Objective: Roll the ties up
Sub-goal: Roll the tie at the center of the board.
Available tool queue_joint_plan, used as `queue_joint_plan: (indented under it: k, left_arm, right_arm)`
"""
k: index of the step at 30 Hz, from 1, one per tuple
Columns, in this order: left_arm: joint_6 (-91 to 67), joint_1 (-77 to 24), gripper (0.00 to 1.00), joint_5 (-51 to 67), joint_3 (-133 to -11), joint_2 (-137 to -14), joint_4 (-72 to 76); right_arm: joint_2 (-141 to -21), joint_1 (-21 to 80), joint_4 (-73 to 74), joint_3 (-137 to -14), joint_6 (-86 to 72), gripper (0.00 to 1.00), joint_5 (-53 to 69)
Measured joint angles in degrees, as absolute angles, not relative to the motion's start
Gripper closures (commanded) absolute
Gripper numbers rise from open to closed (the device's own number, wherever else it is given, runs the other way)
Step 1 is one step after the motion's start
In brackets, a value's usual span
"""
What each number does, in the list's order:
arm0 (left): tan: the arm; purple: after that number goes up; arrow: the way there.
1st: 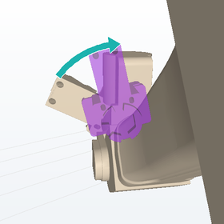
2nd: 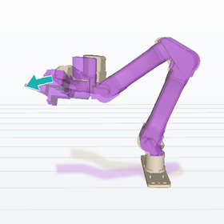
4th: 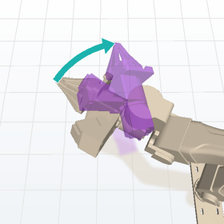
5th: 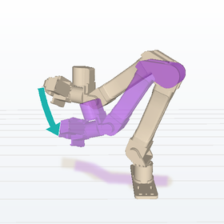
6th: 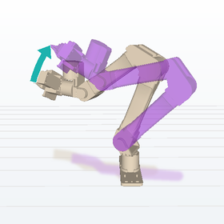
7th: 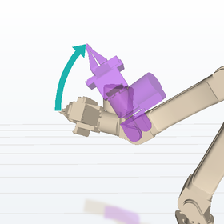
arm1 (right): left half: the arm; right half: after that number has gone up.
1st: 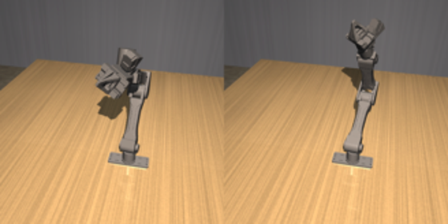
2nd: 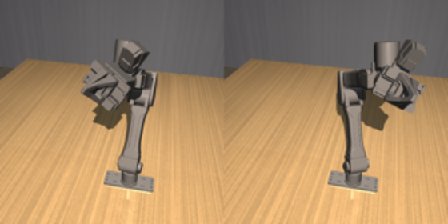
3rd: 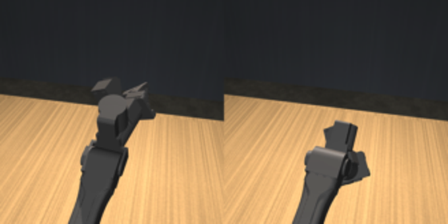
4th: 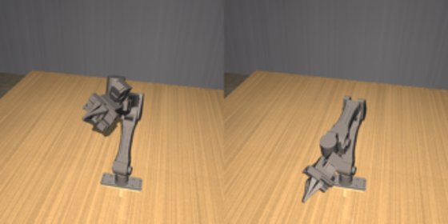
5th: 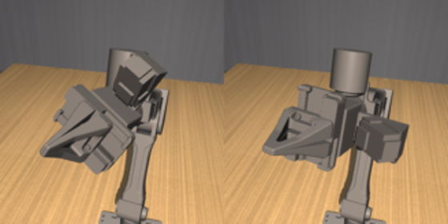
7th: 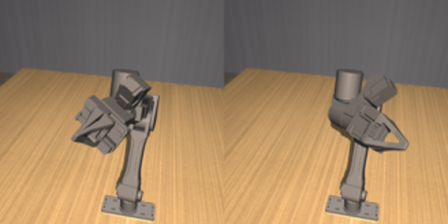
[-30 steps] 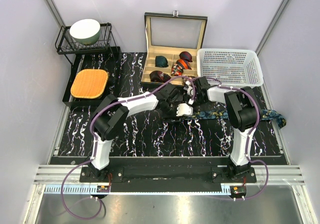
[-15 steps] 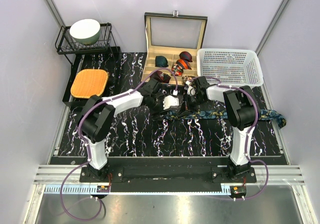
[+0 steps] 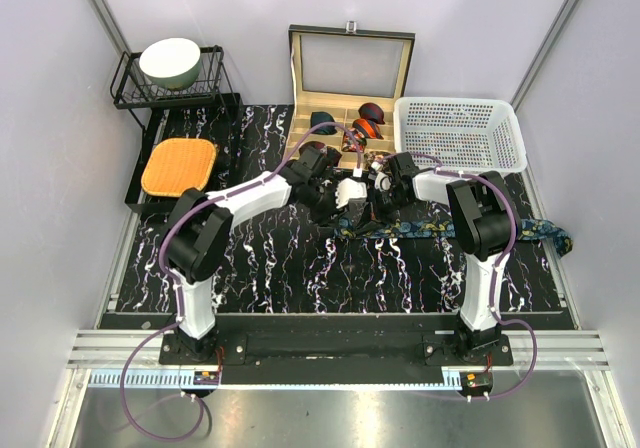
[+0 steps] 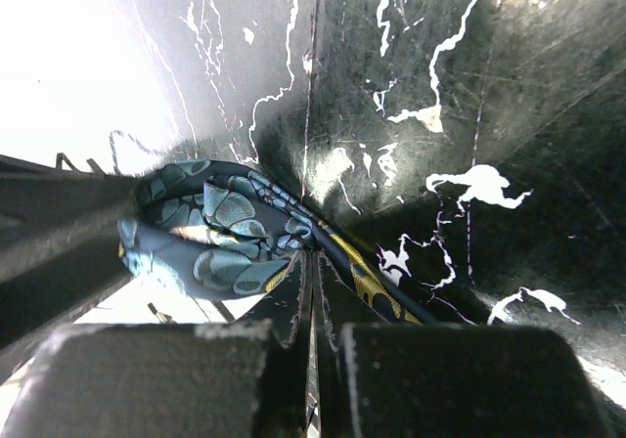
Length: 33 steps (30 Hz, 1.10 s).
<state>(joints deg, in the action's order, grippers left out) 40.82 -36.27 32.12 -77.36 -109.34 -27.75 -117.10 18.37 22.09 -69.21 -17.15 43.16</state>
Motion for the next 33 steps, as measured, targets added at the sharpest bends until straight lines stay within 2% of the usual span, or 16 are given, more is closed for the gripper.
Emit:
queue_joint_plan:
  k: [17,23,28,29,33]
  left_arm:
    - [39.8,-40.3,0.63,33.0,-83.7,-116.9,-30.3]
    - [38.5,-41.7,0.7,29.4,-85.1,-119.2,-30.3]
    - [39.2,-41.9,0.75,28.6,-85.0,-119.2,-30.4]
    - [39.4,-41.9,0.75,28.4,-84.9,-119.2,-30.3]
    - [40.3,-41.9,0.76,28.4,-83.9,-118.7,-29.5]
  right_arm:
    - [-117.1,18.4,22.1,-69.2,-17.2,1.0,43.2]
    - [-117.1,18.4,22.1,-69.2,-17.2,0.99,43.3]
    - [-117.1,18.1,22.9,-69.6,-17.0,0.85,43.6]
    - [-117.0,18.0,23.7,-69.8,-16.8,0.8,43.7]
    - [-115.4,16.4,26.7,-69.9,-16.1,0.68,44.4]
